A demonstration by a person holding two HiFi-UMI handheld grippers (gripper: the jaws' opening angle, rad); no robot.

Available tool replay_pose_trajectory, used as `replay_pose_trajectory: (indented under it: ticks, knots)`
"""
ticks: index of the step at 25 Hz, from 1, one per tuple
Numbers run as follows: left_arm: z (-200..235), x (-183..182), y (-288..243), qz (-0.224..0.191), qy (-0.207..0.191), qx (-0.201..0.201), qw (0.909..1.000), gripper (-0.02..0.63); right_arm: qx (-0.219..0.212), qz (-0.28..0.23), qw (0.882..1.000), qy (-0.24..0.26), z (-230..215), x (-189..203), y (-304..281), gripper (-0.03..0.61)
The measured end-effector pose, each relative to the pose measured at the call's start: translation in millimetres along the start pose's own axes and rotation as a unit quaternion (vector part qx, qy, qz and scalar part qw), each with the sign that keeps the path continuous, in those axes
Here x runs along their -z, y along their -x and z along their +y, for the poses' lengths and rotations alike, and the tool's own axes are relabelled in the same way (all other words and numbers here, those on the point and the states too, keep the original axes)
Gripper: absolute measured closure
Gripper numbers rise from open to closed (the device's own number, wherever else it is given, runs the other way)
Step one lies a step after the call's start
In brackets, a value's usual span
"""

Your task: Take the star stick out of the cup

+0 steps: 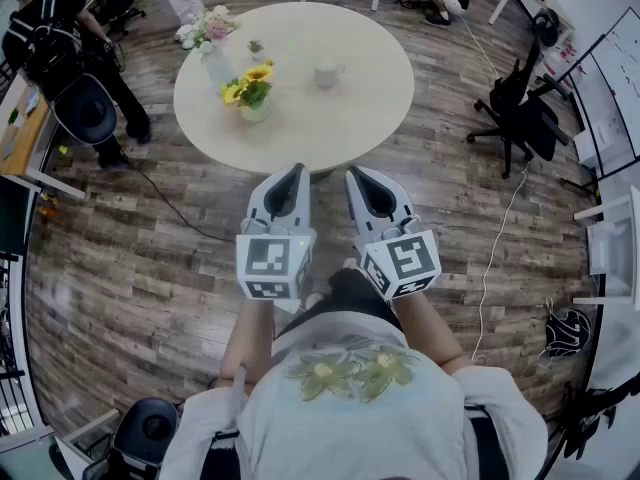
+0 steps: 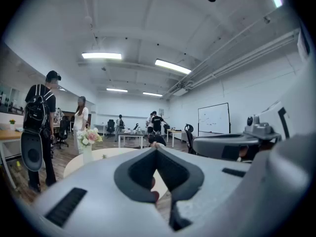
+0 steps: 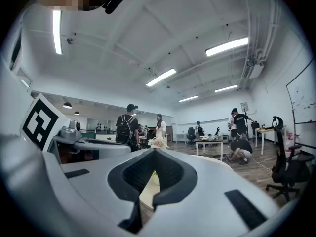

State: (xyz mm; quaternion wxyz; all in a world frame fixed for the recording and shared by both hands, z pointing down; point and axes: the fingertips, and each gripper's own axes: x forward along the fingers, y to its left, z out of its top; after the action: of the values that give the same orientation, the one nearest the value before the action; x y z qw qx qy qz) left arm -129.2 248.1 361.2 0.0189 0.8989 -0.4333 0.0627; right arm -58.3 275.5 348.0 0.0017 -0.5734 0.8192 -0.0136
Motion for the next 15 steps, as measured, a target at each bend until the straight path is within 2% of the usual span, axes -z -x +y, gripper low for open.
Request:
replay_pose_trajectory:
  ticks: [8, 13, 14, 15]
  knots:
    - [-4, -1, -28, 0.003, -0.020, 0.005, 0.9998, 0.614, -0.016, 0.017, 1.000, -0.017, -25, 14, -17, 0.561]
    - [7, -1, -63, 0.011, -0.023, 0.003, 0.9997, 0.614, -0.027, 0.009, 0.999, -0.020, -50, 12, -44, 0.561]
    - [11, -1, -72, 0.012, -0.023, 0.001, 0.9996, 0.614, -0.032, 0.009, 0.999, -0.016, -55, 10, -51, 0.555]
    - [14, -1, -80, 0.014, -0.024, 0.000, 0.9996, 0.614, -0.037, 0.009, 0.999, -0.011, -60, 9, -58, 0.508]
